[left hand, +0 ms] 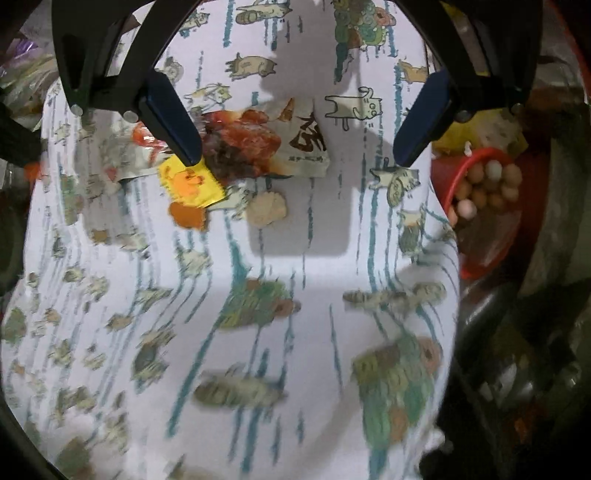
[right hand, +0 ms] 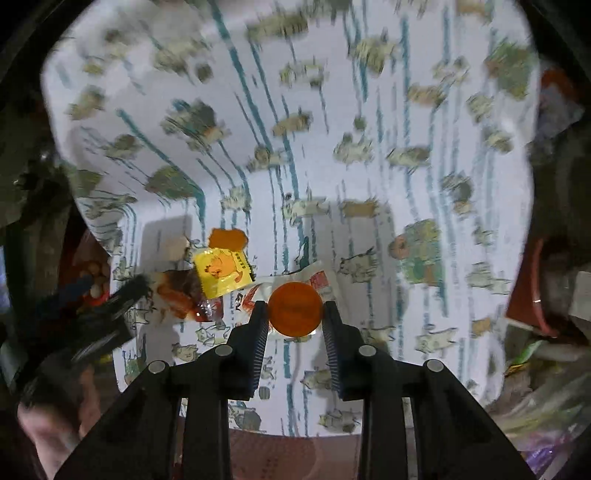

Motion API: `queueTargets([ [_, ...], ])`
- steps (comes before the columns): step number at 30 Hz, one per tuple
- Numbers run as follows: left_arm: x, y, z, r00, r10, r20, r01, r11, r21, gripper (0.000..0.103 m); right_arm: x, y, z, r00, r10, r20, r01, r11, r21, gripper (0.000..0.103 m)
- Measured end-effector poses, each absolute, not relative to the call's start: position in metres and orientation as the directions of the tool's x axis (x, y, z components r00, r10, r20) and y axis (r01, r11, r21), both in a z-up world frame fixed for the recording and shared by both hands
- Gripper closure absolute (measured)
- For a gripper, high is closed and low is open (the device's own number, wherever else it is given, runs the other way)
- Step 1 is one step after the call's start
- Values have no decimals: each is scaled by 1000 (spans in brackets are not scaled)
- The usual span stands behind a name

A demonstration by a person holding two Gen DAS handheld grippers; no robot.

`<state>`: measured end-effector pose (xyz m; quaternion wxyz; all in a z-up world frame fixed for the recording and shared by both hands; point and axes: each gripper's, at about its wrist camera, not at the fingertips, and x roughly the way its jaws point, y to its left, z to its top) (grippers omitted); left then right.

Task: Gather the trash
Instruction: 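Grasp the orange ball with the right tool while the left tool lowers toward the red-brown wrapper, then close the left tool on the crumpled red-brown snack wrapper and lift it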

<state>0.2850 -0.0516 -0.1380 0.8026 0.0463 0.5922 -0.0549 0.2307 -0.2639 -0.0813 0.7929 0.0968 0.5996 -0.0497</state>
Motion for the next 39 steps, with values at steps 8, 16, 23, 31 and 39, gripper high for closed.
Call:
queueTargets([
  [8,287,-94,-149,311,-91,-946,303,953,8,0,200,-275,-92,309,34,-950,188,977,96,71],
  [16,297,-91,-184,206,-176,-963,250,960,-122,0,203,-310,-92,318,75,-945,221,964,151,71],
  [23,272,-86,-204,-7,-163,-987,297,942,-158,1,202,-328,-97,290,94,-952,260,950,173,71],
  [31,236,-117,-180,154,-58,-986,453,891,18,1,195,-315,-94,293,93,-951,241,956,168,71],
  [39,259,-145,-201,174,95,-980,535,827,175,0,195,-308,-98,279,83,-957,203,969,143,71],
])
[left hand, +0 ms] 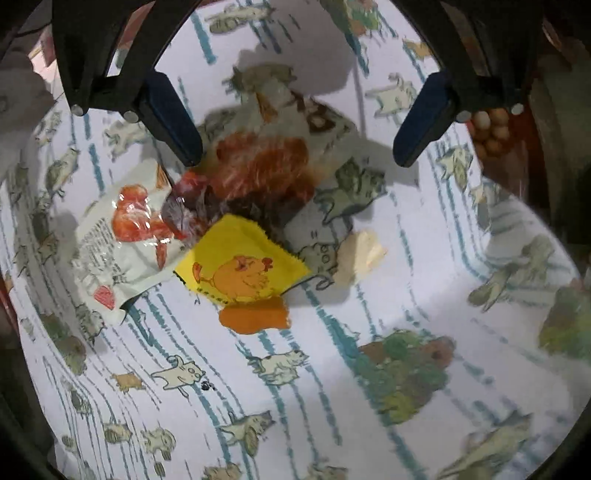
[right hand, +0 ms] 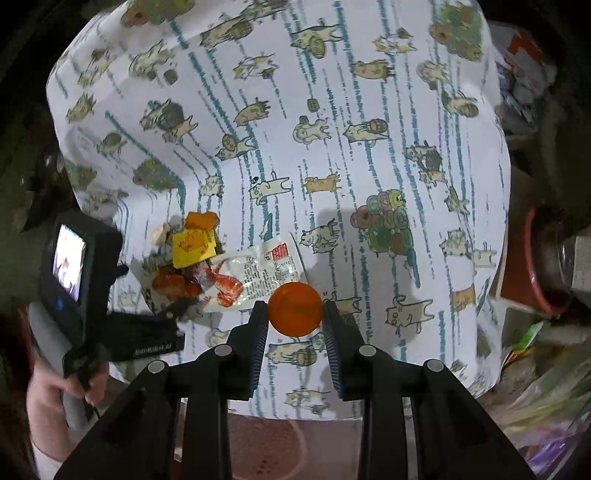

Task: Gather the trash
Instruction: 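Close the left tool on the crumpled red-brown snack wrapper and lift it, then carry the wrapper and orange ball into the pink basket and open both tools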

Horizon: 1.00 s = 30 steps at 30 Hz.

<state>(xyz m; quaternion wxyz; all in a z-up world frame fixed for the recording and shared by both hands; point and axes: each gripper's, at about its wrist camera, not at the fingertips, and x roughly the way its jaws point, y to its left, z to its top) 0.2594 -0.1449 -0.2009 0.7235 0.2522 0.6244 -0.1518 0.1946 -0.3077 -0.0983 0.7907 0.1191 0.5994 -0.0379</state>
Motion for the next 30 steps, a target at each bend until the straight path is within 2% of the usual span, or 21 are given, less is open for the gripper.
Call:
queueTargets([
  [4,280,-152,-209,129,49,-990,525,844,110,0,192,-315,-101,269,65,-961,198,973,121,71],
  [7,304,-143,-215,62,-32,-998,407,913,-4,0,191,-322,-103,262,50,-964,211,971,108,71],
  [9,311,-139,-213,81,-23,-996,372,928,8,3,191,-326,-104,260,31,-965,219,972,90,71],
  [11,307,-138,-204,95,-31,-995,388,921,8,22,191,-327,-104,258,34,-966,224,970,94,71],
  [12,308,-139,-198,101,-32,-994,392,920,11,38,192,-327,-104,257,39,-966,225,969,99,71],
  [14,306,-130,-182,99,-15,-995,354,935,22,42,194,-325,-103,258,38,-965,227,969,99,71],
  [20,284,-115,-140,149,-37,-988,330,944,14,44,196,-305,-105,256,23,-966,196,978,75,71],
  [26,254,-75,-91,195,-118,-974,235,969,-70,44,192,-275,-104,272,13,-962,143,988,54,71],
  [30,213,-48,-86,256,-163,-953,236,966,-101,44,187,-247,-105,295,-13,-955,81,997,11,71],
])
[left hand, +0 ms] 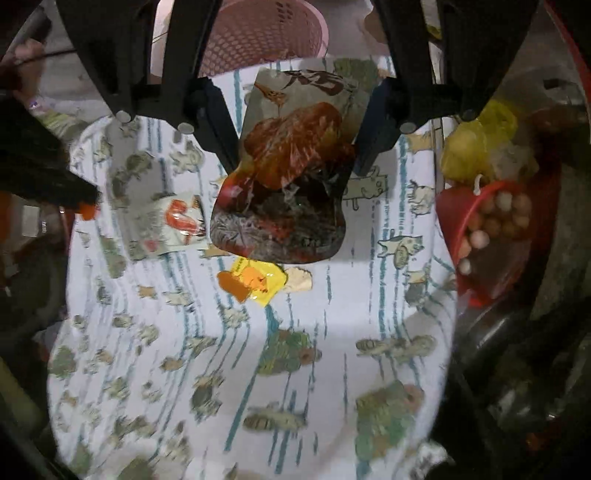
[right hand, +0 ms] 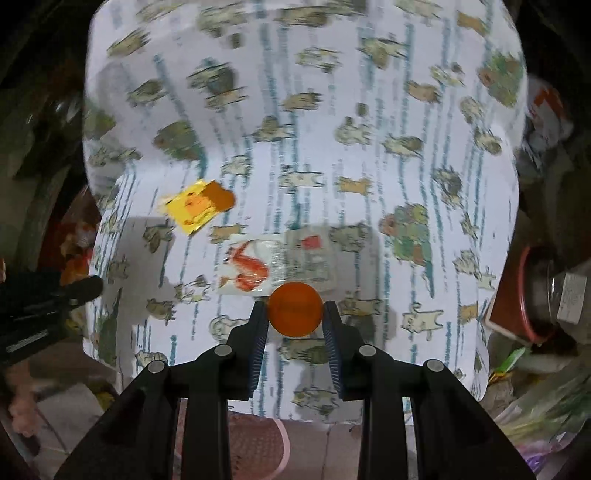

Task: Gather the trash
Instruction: 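Carry the wrapper and orange ball into the pink basket and open both tools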

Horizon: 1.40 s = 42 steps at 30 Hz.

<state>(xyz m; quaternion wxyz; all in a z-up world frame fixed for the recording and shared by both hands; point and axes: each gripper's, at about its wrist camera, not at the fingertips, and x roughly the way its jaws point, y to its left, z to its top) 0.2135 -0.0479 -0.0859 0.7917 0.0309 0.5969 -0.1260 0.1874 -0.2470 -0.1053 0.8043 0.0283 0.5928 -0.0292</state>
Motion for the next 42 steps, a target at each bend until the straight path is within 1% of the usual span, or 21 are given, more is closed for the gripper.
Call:
queueTargets([
  [2,202,-40,-77,292,-171,-941,238,966,-102,44,183,-237,-107,302,-19,-953,86,996,7,71],
  [4,196,-35,-59,342,-174,-923,246,965,-91,44,179,-229,-103,302,16,-953,88,995,45,71],
  [6,184,-23,-42,399,-141,-906,229,972,-51,44,172,-222,-85,338,13,-941,77,996,42,71],
  [7,181,-16,-38,413,-138,-900,214,975,-51,44,168,-219,-76,361,0,-932,75,997,29,71],
  [10,160,-1,-18,438,-181,-881,200,975,-100,44,153,-211,-43,427,-16,-904,63,998,12,71],
  [14,130,5,7,492,-171,-854,189,978,-87,43,126,-196,-12,480,9,-877,29,999,27,71],
  [19,98,1,8,516,-211,-830,196,972,-126,43,94,-182,0,513,34,-857,6,999,43,71],
  [22,83,-4,-8,504,-235,-831,218,966,-140,43,75,-174,-1,541,6,-841,-6,1000,4,71],
  [24,79,-8,-29,463,-229,-856,219,966,-140,43,66,-171,-12,557,-22,-830,-23,999,-42,71],
  [26,80,-11,-50,421,-217,-881,219,967,-133,43,63,-172,-28,542,-40,-840,-29,997,-66,71],
  [28,82,-14,-74,367,-204,-908,220,967,-128,43,65,-177,-48,489,-20,-872,-15,999,-31,71],
  [30,86,-17,-96,311,-199,-930,221,966,-133,43,69,-183,-70,403,73,-913,-23,997,69,71],
  [34,89,-22,-141,188,-196,-963,194,968,-159,43,72,-189,-106,286,133,-949,-15,991,135,71],
  [37,89,-26,-174,97,-178,-979,157,974,-162,43,70,-198,-131,189,223,-956,42,971,235,71],
  [42,81,-37,-215,-16,-181,-983,137,974,-181,43,63,-193,-161,122,199,-972,53,977,207,71],
])
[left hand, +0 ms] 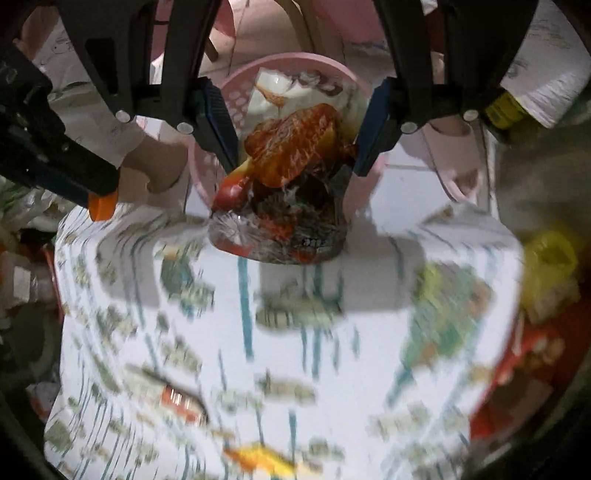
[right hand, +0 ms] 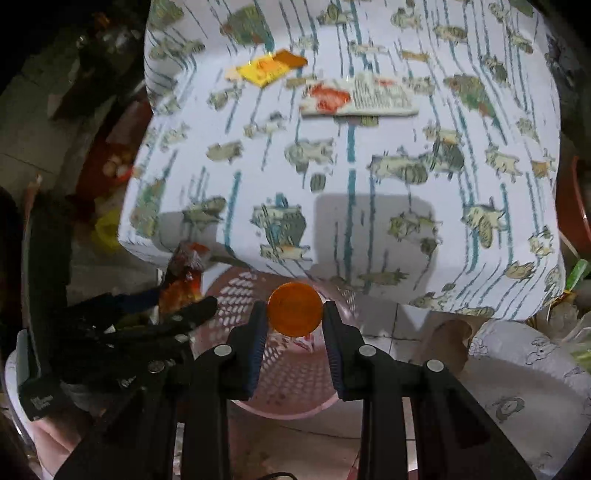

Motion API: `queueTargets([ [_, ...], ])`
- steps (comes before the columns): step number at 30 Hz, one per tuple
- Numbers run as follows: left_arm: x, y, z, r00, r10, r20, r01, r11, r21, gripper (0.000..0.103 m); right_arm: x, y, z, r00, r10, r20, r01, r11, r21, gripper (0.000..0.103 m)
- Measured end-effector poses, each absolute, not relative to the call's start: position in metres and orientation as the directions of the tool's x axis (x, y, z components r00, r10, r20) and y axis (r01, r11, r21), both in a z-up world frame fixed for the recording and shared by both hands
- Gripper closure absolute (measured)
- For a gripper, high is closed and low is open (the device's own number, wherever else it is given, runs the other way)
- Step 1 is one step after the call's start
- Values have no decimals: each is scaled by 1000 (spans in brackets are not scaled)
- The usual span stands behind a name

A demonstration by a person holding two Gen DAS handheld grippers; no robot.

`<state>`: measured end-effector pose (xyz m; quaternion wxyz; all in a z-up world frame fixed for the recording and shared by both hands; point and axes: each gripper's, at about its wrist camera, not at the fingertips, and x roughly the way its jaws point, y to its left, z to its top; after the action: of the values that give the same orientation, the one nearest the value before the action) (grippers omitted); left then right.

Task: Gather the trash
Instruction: 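Carry the wrapper and orange ball into the pink basket and open both tools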

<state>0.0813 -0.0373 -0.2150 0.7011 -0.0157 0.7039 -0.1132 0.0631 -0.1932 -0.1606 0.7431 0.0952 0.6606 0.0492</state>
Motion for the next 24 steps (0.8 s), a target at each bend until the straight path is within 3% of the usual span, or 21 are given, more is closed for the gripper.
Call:
queueTargets([
  [3,77,-41,-237,-72,-164,-984,127,977,-172,43,62,-192,-179,65,259,-964,85,961,264,71],
  [9,68,-43,-268,-146,-103,-984,135,983,-123,42,60,-196,-218,-34,256,-966,149,957,248,71],
  [12,65,-47,-276,-179,-64,-982,168,981,-94,41,57,-204,-233,-81,353,-932,226,917,328,71],
  [14,65,-47,-273,-168,-57,-984,174,981,-87,34,56,-204,-234,-74,320,-945,222,929,297,71],
  [16,66,-47,-271,-170,-44,-984,183,980,-75,21,55,-204,-234,-64,299,-952,224,934,278,71],
  [18,63,-49,-274,-178,-26,-984,194,979,-60,16,56,-206,-236,-63,321,-945,242,923,298,71],
  [20,62,-51,-275,-191,-21,-981,189,980,-58,13,54,-210,-240,-72,330,-941,265,916,301,65],
  [21,61,-51,-275,-193,-23,-981,187,981,-60,13,54,-217,-240,-76,328,-942,275,915,296,53],
  [22,61,-50,-274,-191,-21,-981,185,981,-57,13,55,-222,-242,-74,324,-943,293,911,290,48],
  [24,62,-49,-273,-182,-14,-983,185,982,-48,13,55,-226,-242,-71,326,-943,312,905,290,48],
])
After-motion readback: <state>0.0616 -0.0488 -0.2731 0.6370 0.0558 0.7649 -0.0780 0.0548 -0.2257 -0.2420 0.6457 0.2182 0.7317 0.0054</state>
